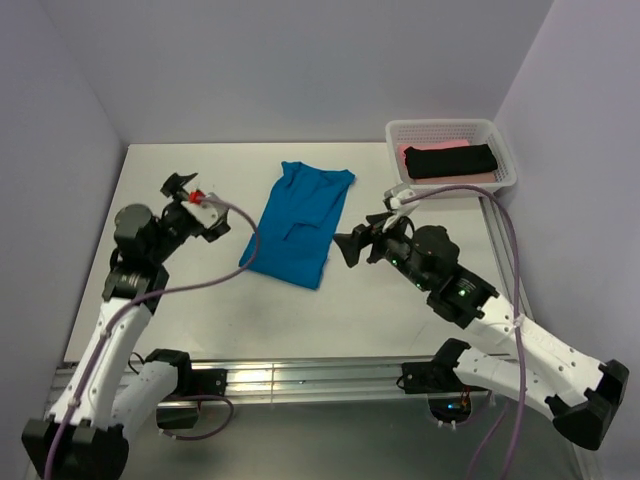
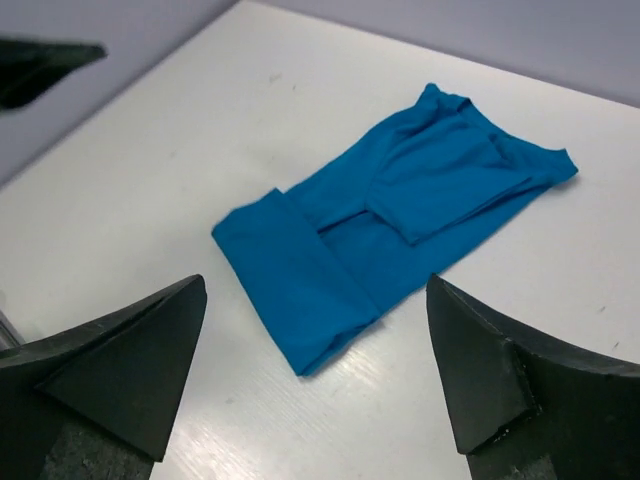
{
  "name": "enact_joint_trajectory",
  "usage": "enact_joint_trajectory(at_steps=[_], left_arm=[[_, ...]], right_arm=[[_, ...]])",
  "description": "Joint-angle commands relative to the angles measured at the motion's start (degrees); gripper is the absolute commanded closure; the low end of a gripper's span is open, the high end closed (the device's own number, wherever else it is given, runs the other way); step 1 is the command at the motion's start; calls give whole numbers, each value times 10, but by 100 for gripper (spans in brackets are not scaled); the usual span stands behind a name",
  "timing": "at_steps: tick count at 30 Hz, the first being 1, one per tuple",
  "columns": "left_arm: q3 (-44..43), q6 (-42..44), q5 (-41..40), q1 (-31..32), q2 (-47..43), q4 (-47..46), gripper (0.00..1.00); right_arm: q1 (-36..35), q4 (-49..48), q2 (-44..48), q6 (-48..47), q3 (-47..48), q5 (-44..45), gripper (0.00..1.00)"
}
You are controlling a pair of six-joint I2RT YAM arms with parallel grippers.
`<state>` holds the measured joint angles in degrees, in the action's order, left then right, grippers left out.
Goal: Roll the t-shirts
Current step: Roll the tshirt
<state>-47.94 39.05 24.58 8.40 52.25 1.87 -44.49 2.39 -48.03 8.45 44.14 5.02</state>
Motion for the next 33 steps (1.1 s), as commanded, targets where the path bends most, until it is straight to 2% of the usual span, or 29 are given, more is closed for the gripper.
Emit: enact_joint_trajectory(at_steps=[1, 2, 4, 7, 8, 10, 12, 13, 15, 17, 18, 19, 20, 24, 28, 31, 33], left_arm=[[57, -96, -15, -1, -86, -162, 0], [74, -106, -25, -1, -96, -202, 0], [72, -120, -33, -1, -112, -206, 0], [39, -139, -16, -1, -109, -147, 0], [27, -151, -13, -1, -102, -126, 0], [-19, -179, -1, -1, -78, -44, 0], [-33, -173, 22, -1, -59, 5, 0], [-29, -169, 28, -1, -57, 9, 0], [-2, -153, 37, -1, -57, 16, 2], [35, -109, 54, -1, -59, 22, 3], [49, -90, 68, -1, -61, 25, 5], [63, -56, 72, -1, -62, 29, 13], [88, -43, 71, -1, -62, 27, 14], [159, -6, 70, -1, -78, -3, 10], [258, 87, 94, -1, -133, -59, 8], [331, 132, 108, -1, -166, -103, 9], [349, 169, 119, -1, -173, -115, 10]], right_arm=[[-2, -6, 49, 36, -6, 56, 0], [-3, 0, 62, 34, -11, 56, 0], [-5, -4, 104, 31, -32, 51, 0], [-7, -22, 171, 31, -89, 43, 0], [-6, -62, 188, 43, -106, 54, 0], [-5, -90, 236, 79, -165, 73, 0], [-6, -119, 260, 118, -197, 132, 0], [-5, -119, 264, 106, -206, 147, 1], [-5, -46, 234, 90, -180, 130, 2], [-10, 14, 150, 87, -134, 121, 4], [-17, 16, 92, 80, -127, 111, 9], [-28, 16, 66, 70, -116, 118, 11], [-52, 16, 39, 69, -111, 128, 11], [-118, 9, -84, 33, -96, 200, 10], [-187, -4, -179, -22, -71, 325, 10], [-223, -22, -218, -67, -73, 338, 12], [-234, -85, -229, -111, -89, 325, 14]])
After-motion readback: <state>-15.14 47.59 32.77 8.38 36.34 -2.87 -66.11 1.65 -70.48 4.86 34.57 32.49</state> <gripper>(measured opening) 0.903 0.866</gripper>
